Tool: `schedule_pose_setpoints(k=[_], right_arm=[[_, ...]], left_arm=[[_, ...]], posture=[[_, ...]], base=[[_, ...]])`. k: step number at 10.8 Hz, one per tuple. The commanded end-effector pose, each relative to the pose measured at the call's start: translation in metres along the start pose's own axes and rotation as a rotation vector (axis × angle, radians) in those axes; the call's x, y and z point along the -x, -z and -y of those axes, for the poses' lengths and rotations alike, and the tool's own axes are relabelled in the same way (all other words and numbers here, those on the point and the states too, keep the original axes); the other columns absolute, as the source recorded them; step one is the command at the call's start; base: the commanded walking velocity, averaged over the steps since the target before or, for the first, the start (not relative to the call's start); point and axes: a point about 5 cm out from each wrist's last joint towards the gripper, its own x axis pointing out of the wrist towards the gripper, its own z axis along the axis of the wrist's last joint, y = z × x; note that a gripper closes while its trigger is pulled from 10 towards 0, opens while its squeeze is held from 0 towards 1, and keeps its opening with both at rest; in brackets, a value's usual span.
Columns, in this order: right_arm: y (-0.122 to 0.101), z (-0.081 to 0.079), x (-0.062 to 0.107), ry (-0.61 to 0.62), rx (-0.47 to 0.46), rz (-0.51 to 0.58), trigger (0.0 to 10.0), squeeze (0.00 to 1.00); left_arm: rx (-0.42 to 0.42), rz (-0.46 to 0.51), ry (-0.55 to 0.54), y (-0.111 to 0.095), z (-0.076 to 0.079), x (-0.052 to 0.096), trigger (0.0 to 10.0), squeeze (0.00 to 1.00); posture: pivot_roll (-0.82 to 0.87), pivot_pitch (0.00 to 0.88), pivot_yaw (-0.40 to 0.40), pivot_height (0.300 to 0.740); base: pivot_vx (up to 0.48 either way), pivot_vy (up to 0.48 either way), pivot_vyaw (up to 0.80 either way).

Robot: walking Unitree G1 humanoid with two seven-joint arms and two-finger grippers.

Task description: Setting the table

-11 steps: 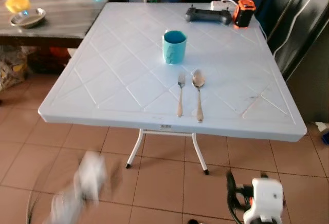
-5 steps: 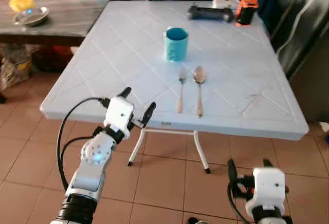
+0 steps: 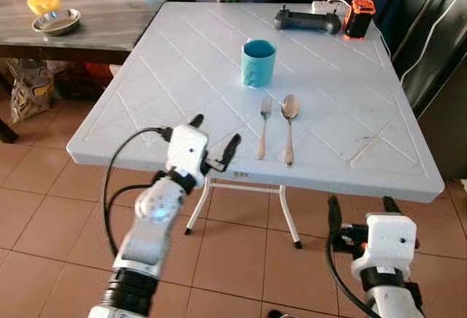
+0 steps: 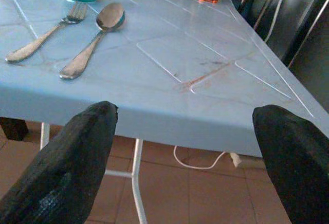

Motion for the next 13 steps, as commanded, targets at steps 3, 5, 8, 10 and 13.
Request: schedule_pose_setpoints(k=[3, 5, 8, 10, 13], right_arm=[[-0.012, 0.007, 0.000, 0.046, 0.034, 0.047, 10.0, 0.00], [-0.018, 0.014, -0.006, 0.064, 0.045, 0.068, 10.0, 0.00], [-0.023, 0.021, -0.013, 0.075, 0.057, 0.083, 10.0, 0.00], [-0.027, 0.016, -0.022, 0.039, 0.052, 0.097, 10.0, 0.00], [-0.024, 0.010, -0.023, 0.027, 0.030, 0.082, 10.0, 0.00]], left_arm=[[-0.006, 0.009, -0.049, -0.007, -0.005, -0.010, 10.0, 0.00], [0.018, -0.036, -0.081, 0.003, -0.008, -0.015, 10.0, 0.00], [0.073, -0.006, -0.064, 0.004, -0.002, -0.023, 10.0, 0.00], [0.082, -0.031, -0.069, 0.004, 0.000, -0.033, 10.0, 0.00], [0.102, -0.070, -0.076, 0.012, -0.008, -0.029, 10.0, 0.00]], posture=[[0.01, 0.106, 0.051, 0.740], [0.00, 0.108, 0.049, 0.740], [-0.01, 0.108, 0.043, 0.740], [-0.01, 0.107, 0.044, 0.740], [0.01, 0.107, 0.040, 0.740]], base=[[0.000, 0.000, 0.00], [0.000, 0.000, 0.00], [0.000, 0.000, 0.00], [0.000, 0.000, 0.00], [0.000, 0.000, -0.27]])
